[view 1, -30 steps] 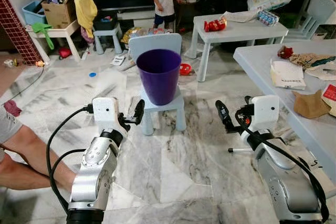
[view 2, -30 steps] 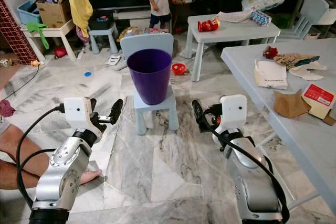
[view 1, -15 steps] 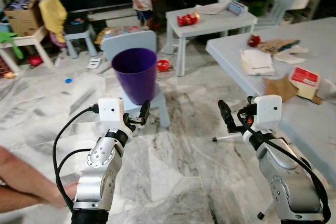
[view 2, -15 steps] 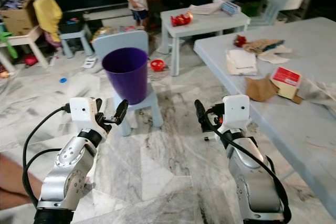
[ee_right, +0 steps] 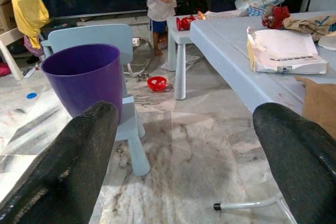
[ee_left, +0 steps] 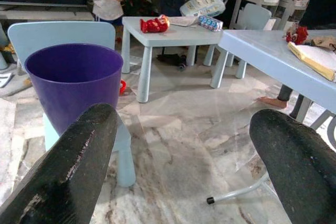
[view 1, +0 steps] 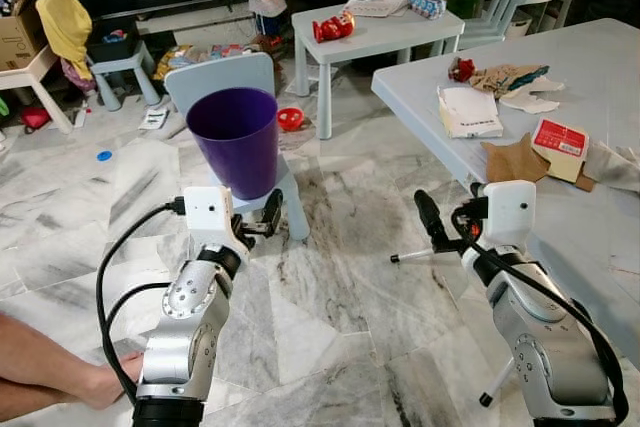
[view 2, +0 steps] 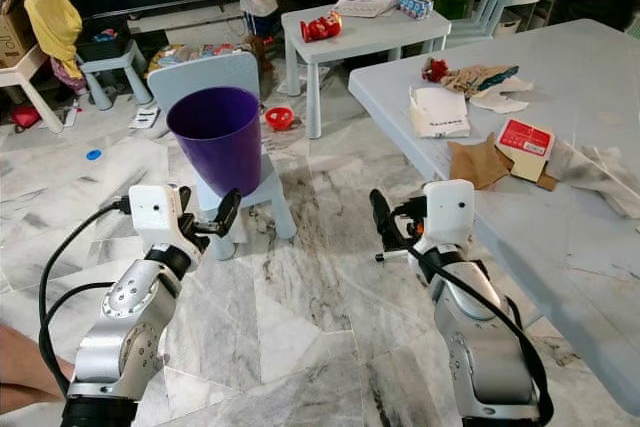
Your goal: Picking trash to rubbish bin
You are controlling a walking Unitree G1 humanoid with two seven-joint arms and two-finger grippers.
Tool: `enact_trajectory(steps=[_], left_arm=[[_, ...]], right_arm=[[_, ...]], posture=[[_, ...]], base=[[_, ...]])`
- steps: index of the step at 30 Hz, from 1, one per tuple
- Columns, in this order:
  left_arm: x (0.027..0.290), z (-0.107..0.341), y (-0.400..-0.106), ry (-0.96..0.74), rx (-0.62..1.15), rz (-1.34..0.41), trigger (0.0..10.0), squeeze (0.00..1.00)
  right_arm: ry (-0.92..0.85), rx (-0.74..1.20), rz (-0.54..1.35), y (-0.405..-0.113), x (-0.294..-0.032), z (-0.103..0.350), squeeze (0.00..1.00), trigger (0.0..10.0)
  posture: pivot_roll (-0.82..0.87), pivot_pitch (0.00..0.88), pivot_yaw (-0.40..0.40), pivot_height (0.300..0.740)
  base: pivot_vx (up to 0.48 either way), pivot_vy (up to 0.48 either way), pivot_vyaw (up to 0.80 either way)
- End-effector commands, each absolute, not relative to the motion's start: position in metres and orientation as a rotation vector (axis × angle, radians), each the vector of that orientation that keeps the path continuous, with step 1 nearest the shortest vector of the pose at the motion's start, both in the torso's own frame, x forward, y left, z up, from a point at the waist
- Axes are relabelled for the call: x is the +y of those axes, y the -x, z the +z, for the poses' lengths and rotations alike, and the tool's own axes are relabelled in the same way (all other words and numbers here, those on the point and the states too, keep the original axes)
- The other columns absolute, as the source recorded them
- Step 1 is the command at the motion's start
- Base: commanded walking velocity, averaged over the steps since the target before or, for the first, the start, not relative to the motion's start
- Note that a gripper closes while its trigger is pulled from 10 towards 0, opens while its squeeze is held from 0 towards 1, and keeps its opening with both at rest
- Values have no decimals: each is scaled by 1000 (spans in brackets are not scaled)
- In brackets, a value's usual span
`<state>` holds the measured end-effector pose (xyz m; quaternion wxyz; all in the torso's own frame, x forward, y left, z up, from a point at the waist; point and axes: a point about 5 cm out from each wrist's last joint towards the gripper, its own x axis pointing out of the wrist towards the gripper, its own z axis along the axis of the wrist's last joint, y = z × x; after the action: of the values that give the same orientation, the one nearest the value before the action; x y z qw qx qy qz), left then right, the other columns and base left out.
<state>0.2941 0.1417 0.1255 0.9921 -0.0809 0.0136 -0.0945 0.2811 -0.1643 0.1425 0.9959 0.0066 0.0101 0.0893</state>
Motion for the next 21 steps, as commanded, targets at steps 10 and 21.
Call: enact_trajectory(steps=[10,21], left_arm=[[146,127,-296,157,21,-169,10000,0],[146,126,-295,152,28,-167,10000,0]], right_arm=[[-20,20,176,-282,-164,143,0,10000],[-17,24,179,-282,-164,143,0,10000]], posture=[[-37,0,54,740],[-38,0,49,740]], base=[[0,0,-788],[0,0,-786]])
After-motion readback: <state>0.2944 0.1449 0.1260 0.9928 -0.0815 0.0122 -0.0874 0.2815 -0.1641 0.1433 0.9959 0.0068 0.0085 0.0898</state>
